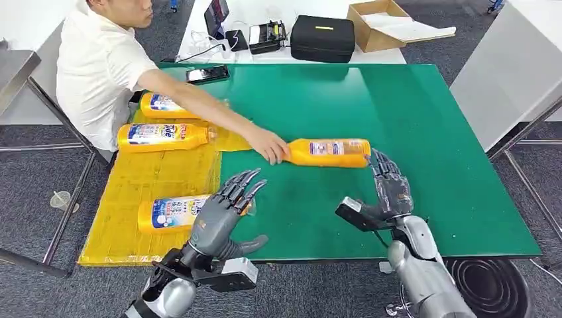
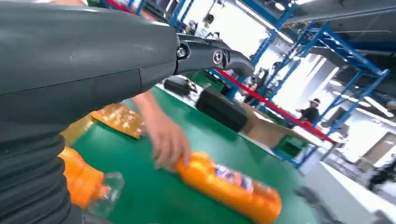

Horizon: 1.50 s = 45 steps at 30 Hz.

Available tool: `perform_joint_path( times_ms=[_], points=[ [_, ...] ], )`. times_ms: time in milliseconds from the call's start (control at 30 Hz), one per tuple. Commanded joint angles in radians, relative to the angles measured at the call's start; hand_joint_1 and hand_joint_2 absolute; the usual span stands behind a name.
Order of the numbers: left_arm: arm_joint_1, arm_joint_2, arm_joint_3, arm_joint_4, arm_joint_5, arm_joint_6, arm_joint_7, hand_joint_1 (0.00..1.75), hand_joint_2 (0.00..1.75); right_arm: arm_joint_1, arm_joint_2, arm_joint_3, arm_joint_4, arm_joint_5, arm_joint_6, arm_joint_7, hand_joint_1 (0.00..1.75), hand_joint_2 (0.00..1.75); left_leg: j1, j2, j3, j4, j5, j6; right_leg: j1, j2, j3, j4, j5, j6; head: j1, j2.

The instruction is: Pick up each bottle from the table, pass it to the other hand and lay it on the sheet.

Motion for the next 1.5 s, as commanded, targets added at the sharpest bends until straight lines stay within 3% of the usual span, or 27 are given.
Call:
perform_joint_path(
  times_ms=[33, 300, 633, 900, 933, 967, 1000, 1333, 1500],
  points=[
    [-0.033, 0.004, -0.039, 0.028, 0.061, -0.027, -0.012, 0.00, 1.75, -0.252, -0.035, 0.136, 0.256, -0.086, 0.255, 0.019, 0.00, 1.75, 0.000, 0.006, 0.003, 0.001, -0.001, 0.000, 0.001, 0.004, 0.002, 0.000, 0.000, -0.003, 0.000, 0.000],
    [-0.046, 0.000, -0.051, 0.061, 0.093, -0.012, -0.024, 0.00, 1.75, -0.373, -0.040, 0.248, 0.378, -0.119, 0.403, 0.112, 0.00, 1.75, 0.000, 0.005, 0.005, 0.001, -0.002, 0.000, 0.001, 0.003, 0.004, 0.000, -0.001, -0.003, 0.000, 0.000],
    [-0.068, -0.013, -0.068, 0.085, 0.119, -0.013, -0.038, 0.00, 1.75, -0.424, 0.017, 0.290, 0.451, -0.142, 0.421, 0.108, 0.00, 1.75, 0.000, 0.003, 0.003, 0.000, 0.000, 0.000, 0.001, 0.001, 0.002, 0.000, 0.000, -0.002, 0.000, 0.000],
    [-0.101, -0.022, -0.084, 0.120, 0.159, -0.017, -0.059, 0.00, 1.75, -0.487, 0.021, 0.348, 0.535, -0.182, 0.563, 0.084, 0.00, 1.75, 0.000, 0.002, 0.003, 0.001, 0.000, 0.000, 0.001, 0.001, 0.002, 0.000, 0.000, -0.002, 0.000, 0.000],
    [-0.105, -0.022, -0.086, 0.122, 0.164, -0.016, -0.061, 0.00, 1.75, -0.489, 0.016, 0.354, 0.540, -0.188, 0.569, 0.084, 0.09, 1.75, 0.000, 0.001, 0.002, 0.000, 0.000, 0.000, 0.001, 0.000, 0.001, 0.000, 0.000, -0.002, 0.000, 0.000],
    [-0.107, -0.021, -0.088, 0.125, 0.168, -0.013, -0.064, 0.00, 1.75, -0.498, 0.002, 0.388, 0.546, -0.169, 0.588, 0.080, 1.43, 1.75, 0.000, 0.002, 0.003, 0.001, -0.001, 0.000, 0.001, 0.000, 0.003, 0.000, -0.001, -0.003, 0.000, 0.000],
    [-0.108, -0.021, -0.087, 0.126, 0.171, -0.009, -0.065, 0.00, 1.75, -0.499, -0.002, 0.390, 0.550, -0.176, 0.593, 0.076, 1.75, 1.75, 0.000, 0.001, 0.002, 0.001, 0.000, 0.000, 0.001, 0.000, 0.002, 0.000, 0.000, -0.002, 0.000, 0.000],
    [-0.114, -0.022, -0.088, 0.137, 0.179, 0.001, -0.071, 0.00, 1.75, -0.491, -0.010, 0.403, 0.549, -0.205, 0.610, 0.057, 1.75, 1.75, 0.000, 0.001, 0.003, 0.000, 0.000, 0.000, 0.001, 0.000, 0.002, 0.000, 0.000, -0.002, 0.000, 0.000],
    [-0.106, -0.025, -0.087, 0.136, 0.208, 0.008, -0.090, 0.00, 1.75, -0.454, -0.024, 0.325, 0.517, -0.367, 0.663, -0.011, 1.75, 1.75, 0.001, 0.000, 0.003, 0.000, 0.000, 0.000, 0.001, -0.001, 0.003, -0.001, 0.000, -0.002, 0.000, 0.000]
  ],
)
